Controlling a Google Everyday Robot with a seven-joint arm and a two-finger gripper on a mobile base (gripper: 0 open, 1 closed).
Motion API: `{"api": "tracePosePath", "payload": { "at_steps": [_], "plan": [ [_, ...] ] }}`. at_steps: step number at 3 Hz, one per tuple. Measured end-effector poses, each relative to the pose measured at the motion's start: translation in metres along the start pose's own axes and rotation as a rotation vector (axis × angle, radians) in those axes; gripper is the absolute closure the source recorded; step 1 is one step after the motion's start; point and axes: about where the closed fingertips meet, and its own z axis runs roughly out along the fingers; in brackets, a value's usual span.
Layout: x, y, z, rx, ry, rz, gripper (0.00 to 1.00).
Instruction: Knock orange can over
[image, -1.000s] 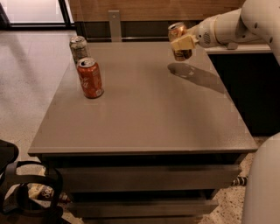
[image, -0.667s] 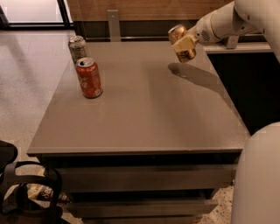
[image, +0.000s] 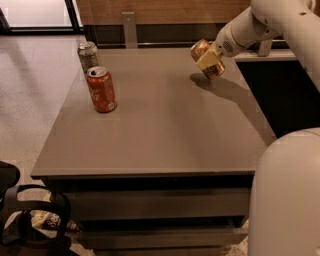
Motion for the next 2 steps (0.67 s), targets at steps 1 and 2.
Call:
{"api": "tracePosePath", "payload": {
  "at_steps": [1,2],
  "plan": [
    [-0.002,0.02,0.019,-0.094,0.056,-0.09,1.0],
    [-0.003,0.034,0.037,-0.176,0.072,-0.14,1.0]
  ]
}}
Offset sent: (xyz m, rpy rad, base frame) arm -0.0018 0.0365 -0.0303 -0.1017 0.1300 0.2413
